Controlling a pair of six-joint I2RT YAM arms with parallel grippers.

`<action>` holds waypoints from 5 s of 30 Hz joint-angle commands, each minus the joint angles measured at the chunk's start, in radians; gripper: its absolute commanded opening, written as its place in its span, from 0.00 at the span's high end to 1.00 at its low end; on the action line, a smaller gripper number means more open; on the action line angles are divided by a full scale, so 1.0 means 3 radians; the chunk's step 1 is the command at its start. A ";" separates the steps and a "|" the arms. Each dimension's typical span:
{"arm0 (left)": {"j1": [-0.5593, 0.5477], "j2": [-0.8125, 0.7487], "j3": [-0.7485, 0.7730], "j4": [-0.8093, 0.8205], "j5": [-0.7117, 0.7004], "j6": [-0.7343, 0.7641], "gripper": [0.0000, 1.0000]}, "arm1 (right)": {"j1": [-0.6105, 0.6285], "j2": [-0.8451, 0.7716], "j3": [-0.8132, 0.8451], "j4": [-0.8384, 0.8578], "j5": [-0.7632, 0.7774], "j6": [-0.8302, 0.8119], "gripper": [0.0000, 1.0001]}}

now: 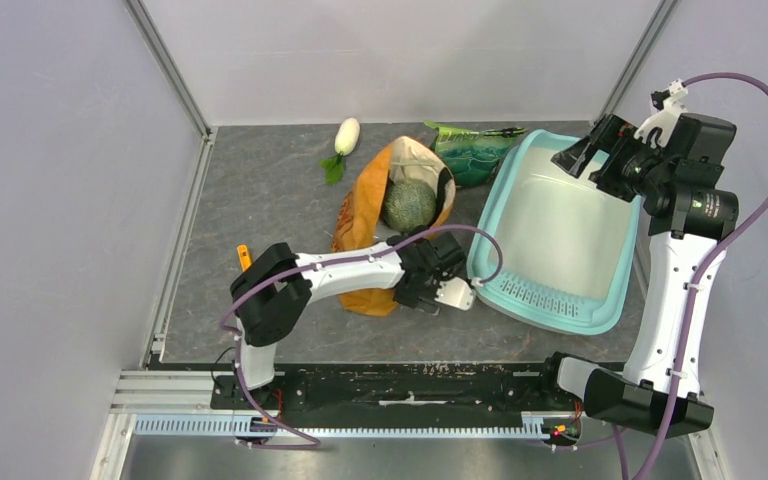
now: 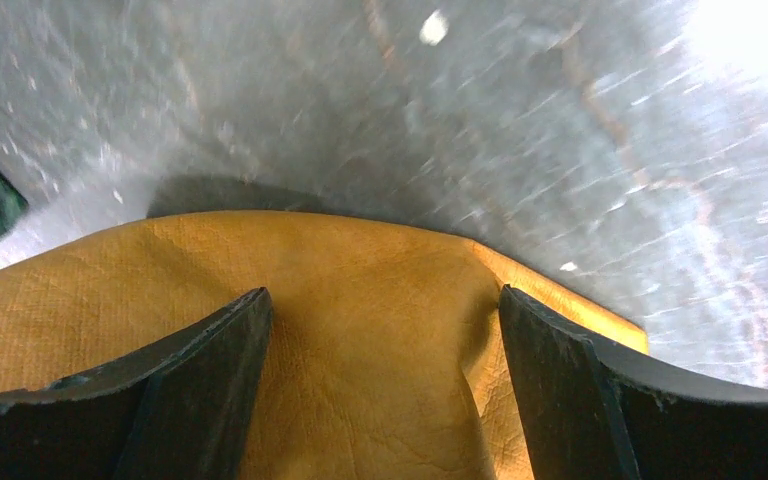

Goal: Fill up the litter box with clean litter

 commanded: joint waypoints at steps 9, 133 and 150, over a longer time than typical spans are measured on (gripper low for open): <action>0.1012 -0.0202 -0.0330 0.0001 -0.0232 0.0332 0.11 | -0.0019 -0.0032 -0.0051 0.0058 -0.0201 0.0028 0.01; 0.3519 -0.2125 -0.0232 0.0175 0.3702 -0.2283 0.08 | 0.3175 0.1000 0.0059 0.0308 0.0326 -0.2888 0.12; 0.3377 -0.2127 -0.0200 0.0166 0.3516 -0.2321 0.08 | 0.3177 0.0405 -0.1212 0.1105 0.0730 -0.3746 0.15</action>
